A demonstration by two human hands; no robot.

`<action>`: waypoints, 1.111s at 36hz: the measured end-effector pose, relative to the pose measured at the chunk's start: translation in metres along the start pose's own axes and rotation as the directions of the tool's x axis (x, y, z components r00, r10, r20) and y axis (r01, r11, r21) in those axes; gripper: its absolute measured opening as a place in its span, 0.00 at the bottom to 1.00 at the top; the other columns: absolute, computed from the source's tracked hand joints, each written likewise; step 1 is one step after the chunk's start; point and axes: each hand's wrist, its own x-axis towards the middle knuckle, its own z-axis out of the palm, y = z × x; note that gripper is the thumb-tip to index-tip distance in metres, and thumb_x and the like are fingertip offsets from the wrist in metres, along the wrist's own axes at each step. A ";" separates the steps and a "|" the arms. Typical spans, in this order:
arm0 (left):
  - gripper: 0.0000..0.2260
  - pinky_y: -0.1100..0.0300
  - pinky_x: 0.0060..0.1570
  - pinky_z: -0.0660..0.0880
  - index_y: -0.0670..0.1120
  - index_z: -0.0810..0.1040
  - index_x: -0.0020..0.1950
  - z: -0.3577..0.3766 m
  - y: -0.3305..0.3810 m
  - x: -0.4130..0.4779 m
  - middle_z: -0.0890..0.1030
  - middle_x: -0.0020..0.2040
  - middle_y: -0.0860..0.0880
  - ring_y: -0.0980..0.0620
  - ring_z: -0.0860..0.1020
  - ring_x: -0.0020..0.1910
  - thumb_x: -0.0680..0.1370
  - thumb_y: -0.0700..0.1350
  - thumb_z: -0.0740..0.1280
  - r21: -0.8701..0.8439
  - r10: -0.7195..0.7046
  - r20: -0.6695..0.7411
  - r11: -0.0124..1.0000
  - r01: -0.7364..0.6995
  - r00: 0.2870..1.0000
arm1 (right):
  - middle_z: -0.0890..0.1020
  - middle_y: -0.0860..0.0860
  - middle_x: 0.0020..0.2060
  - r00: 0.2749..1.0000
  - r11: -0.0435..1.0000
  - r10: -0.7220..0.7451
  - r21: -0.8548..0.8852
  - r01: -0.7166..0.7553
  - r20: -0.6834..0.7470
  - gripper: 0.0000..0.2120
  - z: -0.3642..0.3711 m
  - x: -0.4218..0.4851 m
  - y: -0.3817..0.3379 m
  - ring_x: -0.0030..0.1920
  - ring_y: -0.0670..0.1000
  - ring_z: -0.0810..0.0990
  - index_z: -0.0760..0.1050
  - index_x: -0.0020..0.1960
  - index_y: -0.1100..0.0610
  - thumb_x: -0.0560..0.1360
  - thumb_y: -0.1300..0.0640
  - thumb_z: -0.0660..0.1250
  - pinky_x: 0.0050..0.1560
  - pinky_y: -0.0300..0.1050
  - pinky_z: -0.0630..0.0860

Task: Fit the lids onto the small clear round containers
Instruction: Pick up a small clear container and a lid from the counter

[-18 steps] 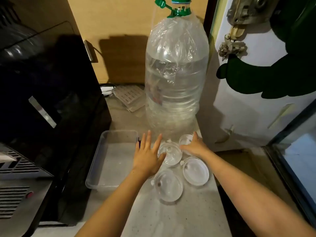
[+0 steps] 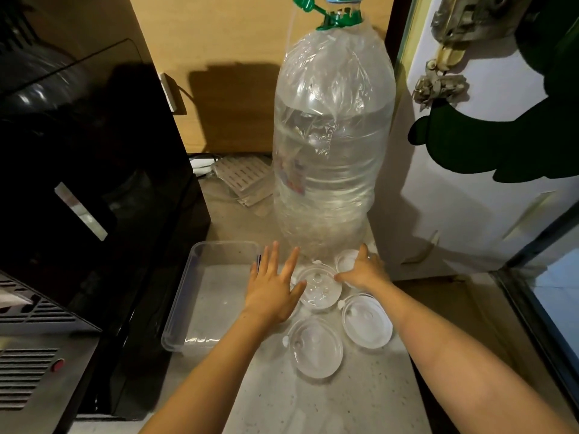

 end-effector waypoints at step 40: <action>0.32 0.52 0.46 0.81 0.45 0.81 0.54 -0.049 0.011 0.014 0.84 0.51 0.43 0.44 0.82 0.52 0.55 0.58 0.79 -0.837 0.477 0.054 -0.457 0.300 0.877 | 0.48 0.40 0.73 0.682 0.645 -0.731 0.299 0.703 -0.027 0.57 -0.058 -0.099 -0.070 0.71 0.40 0.48 0.37 0.68 0.33 0.59 0.50 0.78 0.69 0.43 0.60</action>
